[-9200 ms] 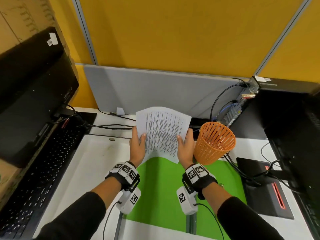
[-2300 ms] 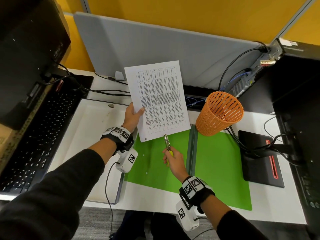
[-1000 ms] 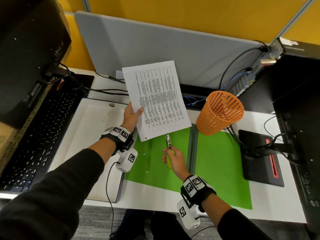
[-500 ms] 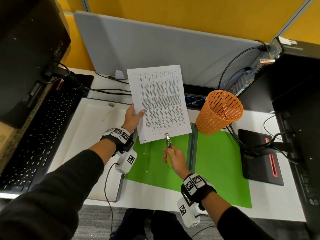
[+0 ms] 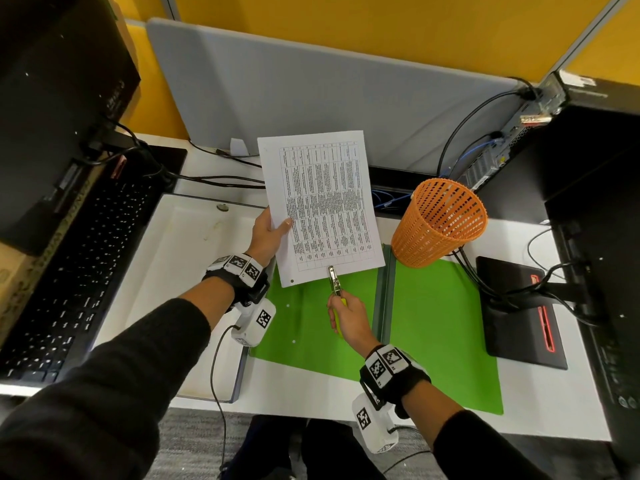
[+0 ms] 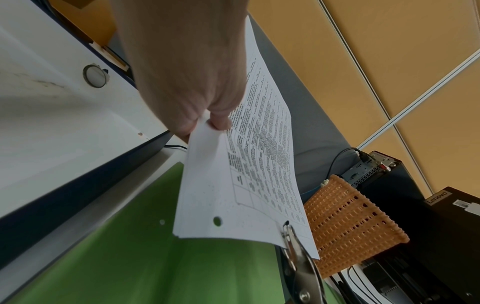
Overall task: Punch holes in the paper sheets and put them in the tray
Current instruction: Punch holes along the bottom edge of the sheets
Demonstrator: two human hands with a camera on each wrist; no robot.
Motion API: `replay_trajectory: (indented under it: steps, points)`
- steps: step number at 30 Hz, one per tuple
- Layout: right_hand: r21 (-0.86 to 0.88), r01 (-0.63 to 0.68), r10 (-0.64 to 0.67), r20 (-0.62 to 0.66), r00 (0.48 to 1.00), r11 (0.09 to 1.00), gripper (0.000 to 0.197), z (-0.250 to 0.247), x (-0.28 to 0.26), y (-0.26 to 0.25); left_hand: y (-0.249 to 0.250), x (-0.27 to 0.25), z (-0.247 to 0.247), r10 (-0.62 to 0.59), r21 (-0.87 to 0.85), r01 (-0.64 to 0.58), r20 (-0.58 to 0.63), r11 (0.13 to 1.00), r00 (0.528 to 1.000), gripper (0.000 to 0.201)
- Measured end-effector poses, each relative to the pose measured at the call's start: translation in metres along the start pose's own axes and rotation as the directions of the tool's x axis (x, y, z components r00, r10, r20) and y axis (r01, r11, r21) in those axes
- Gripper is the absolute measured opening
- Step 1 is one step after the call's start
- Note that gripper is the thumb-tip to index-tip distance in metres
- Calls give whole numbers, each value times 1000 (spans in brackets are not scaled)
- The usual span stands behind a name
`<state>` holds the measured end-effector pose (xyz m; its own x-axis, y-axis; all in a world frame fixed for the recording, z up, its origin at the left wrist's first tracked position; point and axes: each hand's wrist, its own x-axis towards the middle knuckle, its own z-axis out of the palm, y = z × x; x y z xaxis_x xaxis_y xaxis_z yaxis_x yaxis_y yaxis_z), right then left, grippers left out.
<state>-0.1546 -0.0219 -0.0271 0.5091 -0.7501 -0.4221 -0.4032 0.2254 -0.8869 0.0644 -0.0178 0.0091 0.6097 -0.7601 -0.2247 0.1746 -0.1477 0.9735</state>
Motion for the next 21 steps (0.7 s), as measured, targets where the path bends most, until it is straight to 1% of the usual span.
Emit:
replay_trajectory:
  steps: [4, 17, 21]
  points:
    - [0, -11, 11, 10, 1000, 1000, 21, 0, 1, -1, 0, 0, 0, -9, 0, 9, -2, 1000, 1000, 41]
    - [0, -63, 63, 10, 998, 998, 22, 1, 2, 2, -2, 0, 3, -13, -26, 14, 17, 1000, 1000, 42]
    - [8, -75, 75, 5, 997, 997, 25, 0, 3, 5, -3, -1, 5, -19, -32, 20, 24, 999, 1000, 42]
